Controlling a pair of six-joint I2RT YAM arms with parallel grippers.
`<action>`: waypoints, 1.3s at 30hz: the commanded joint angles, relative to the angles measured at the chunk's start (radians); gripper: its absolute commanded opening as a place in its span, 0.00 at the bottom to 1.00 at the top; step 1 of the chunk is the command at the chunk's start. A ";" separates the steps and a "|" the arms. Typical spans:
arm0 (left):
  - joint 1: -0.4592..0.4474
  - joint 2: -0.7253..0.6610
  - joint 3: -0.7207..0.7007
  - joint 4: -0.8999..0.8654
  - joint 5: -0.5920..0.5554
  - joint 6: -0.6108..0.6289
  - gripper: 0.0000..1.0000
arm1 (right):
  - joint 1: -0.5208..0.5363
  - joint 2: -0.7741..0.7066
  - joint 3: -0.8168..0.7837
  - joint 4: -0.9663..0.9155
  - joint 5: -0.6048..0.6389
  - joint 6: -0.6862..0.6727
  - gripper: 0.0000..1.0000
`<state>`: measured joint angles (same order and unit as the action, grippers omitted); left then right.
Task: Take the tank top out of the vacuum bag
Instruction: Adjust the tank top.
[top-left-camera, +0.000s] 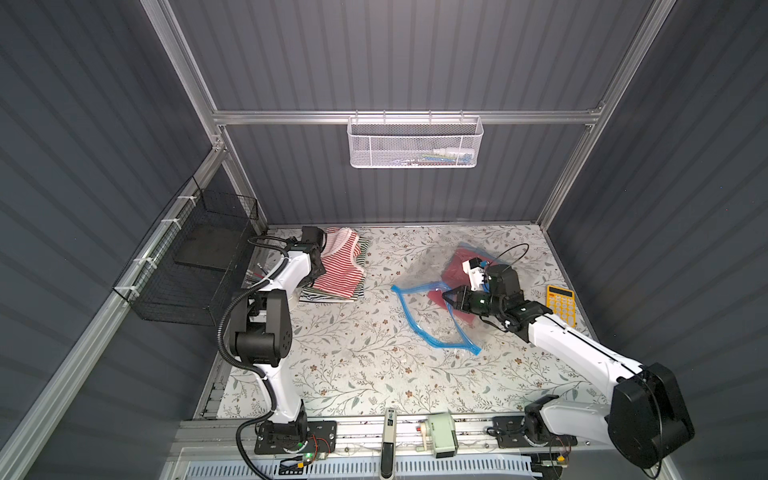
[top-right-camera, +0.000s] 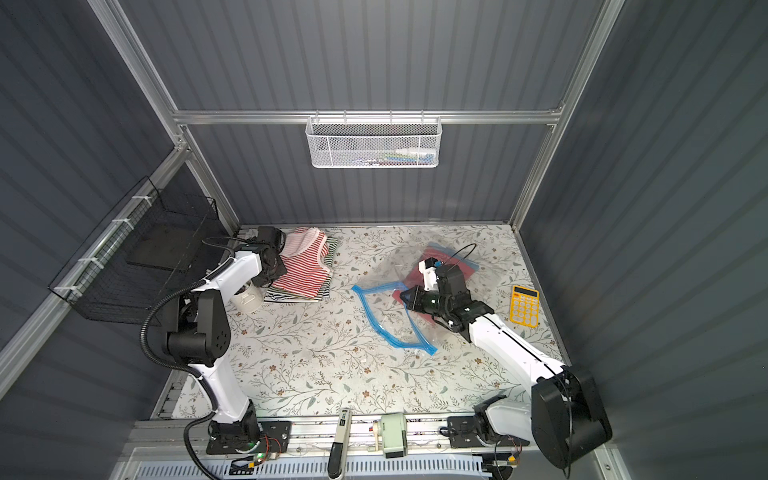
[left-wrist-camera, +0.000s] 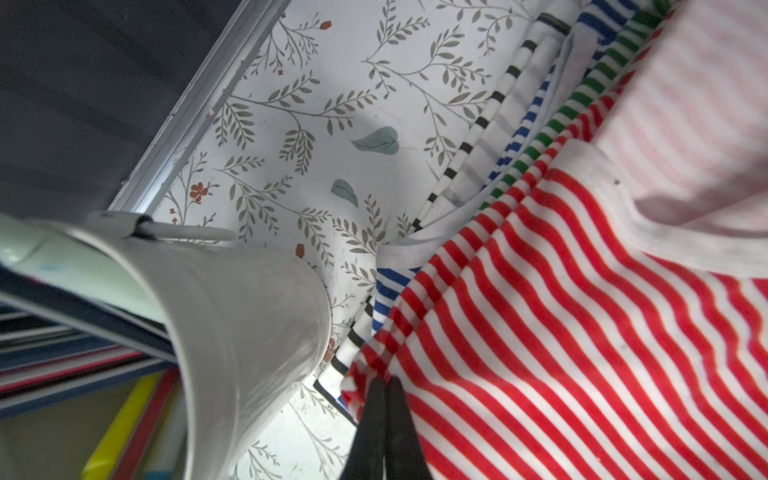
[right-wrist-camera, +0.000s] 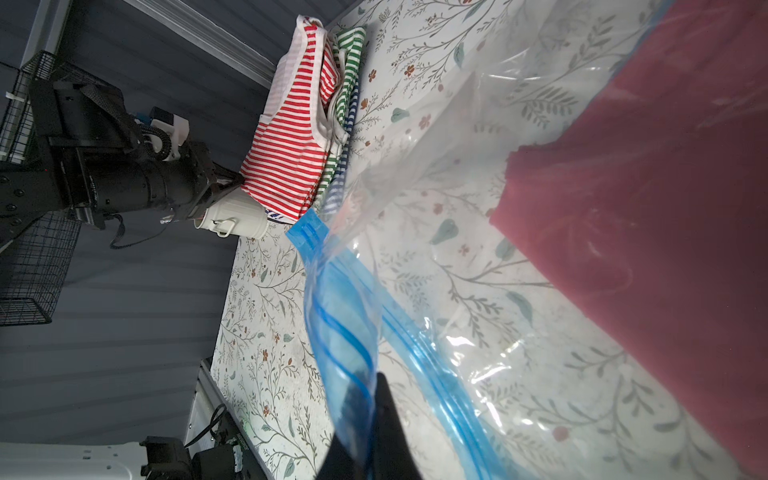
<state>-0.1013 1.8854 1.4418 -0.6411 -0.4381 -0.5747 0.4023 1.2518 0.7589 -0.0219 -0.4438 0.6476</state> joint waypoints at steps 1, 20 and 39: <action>0.003 -0.012 -0.065 -0.032 -0.066 -0.047 0.00 | 0.008 -0.009 -0.012 0.019 -0.013 0.001 0.00; -0.227 -0.021 0.138 0.079 -0.156 0.157 0.60 | 0.008 0.041 -0.013 0.059 -0.031 0.007 0.00; -0.287 0.456 0.665 0.032 -0.042 0.477 0.49 | 0.009 0.073 0.023 0.044 -0.045 -0.009 0.00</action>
<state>-0.3794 2.3325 2.0586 -0.6048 -0.4534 -0.1829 0.4068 1.3159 0.7544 0.0147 -0.4728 0.6476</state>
